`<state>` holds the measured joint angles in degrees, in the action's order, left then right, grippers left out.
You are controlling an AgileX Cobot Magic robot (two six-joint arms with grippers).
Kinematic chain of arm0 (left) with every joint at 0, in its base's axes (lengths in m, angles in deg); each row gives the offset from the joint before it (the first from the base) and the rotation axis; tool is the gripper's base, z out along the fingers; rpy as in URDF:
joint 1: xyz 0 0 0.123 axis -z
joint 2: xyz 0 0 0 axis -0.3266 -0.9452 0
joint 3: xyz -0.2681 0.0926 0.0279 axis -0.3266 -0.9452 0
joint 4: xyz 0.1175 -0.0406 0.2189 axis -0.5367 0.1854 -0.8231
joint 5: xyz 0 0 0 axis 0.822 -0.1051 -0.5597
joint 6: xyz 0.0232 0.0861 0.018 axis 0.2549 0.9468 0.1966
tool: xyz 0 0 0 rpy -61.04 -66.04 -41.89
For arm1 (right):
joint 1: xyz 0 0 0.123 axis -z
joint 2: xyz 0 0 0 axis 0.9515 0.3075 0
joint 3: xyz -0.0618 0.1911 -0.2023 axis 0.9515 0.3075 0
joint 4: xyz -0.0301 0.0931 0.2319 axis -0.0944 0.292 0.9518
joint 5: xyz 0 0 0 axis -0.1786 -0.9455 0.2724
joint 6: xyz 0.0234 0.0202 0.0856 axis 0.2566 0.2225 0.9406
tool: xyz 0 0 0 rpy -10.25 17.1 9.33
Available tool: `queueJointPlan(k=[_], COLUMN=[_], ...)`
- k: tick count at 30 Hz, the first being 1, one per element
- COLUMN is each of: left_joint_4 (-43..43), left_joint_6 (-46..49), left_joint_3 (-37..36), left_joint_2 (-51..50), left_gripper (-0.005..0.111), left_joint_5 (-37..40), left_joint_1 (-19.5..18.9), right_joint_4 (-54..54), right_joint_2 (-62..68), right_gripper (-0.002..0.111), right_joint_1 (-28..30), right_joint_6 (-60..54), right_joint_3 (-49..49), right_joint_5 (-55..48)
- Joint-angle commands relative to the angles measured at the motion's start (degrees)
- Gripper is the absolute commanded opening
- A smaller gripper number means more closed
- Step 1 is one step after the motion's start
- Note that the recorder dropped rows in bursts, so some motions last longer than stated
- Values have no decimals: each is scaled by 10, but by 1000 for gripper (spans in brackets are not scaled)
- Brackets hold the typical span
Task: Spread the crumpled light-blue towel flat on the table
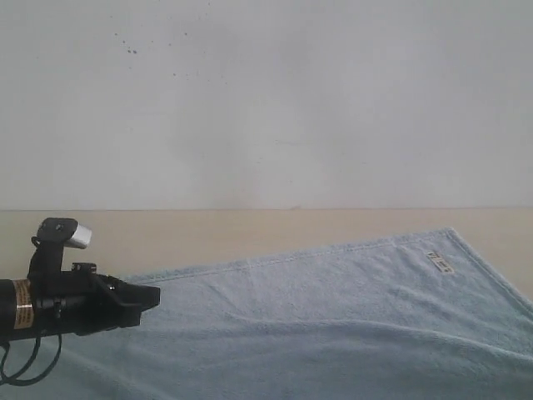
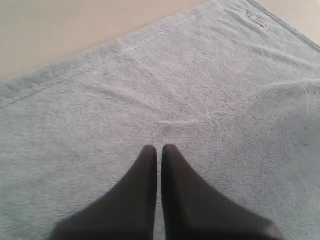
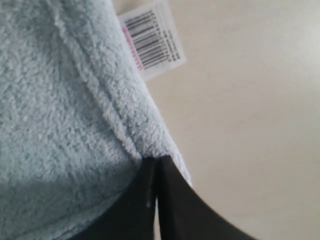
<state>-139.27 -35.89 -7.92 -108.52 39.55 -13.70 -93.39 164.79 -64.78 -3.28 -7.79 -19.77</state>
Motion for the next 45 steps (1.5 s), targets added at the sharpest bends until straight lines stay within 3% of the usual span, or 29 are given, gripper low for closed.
queueJointPlan(k=[1, 6, 11, 18, 20, 26, 31, 35, 40, 45], left_joint_4=[34, 57, 95, 406, 435, 453, 544, 650, 667, 655], left_joint_6=[-26, -15, 79, 211, 232, 245, 246, 291, 307, 307], left_joint_3=[-2, -2, -2, -2, -4, -72, -194, -301, -399, -403], left_joint_2=[28, 55, 87, 181, 218, 326, 444, 543, 670, 788], left_gripper=[4, 4, 4, 4, 4, 4, 4, 4, 4, 4], left_joint_5=[6, 17, 89, 300, 354, 369, 286, 238, 224, 245], left_joint_1=[-1, -1, -1, -15, -26, -62, -110, -148, -150, -148], right_joint_4=[0, 56, 111, 284, 308, 303, 308, 314, 313, 313], right_joint_2=[19, -2, -89, -201, -228, -368, -464, -519, -629, -781], right_gripper=[1, 1, 1, 1, 1, 1, 1, 1, 1, 1], right_joint_1=[66, 96, 81, 50, 27, -57, -91, -91, -91, -100], right_joint_6=[20, 12, 4, -43, -53, -115, -101, -82, -64, -91], right_joint_3=[11, 11, 11, 11, 22, 213, 369, 383, 383, 383], right_joint_5=[-30, 27, 120, 206, 232, 549, 779, 745, 613, 536])
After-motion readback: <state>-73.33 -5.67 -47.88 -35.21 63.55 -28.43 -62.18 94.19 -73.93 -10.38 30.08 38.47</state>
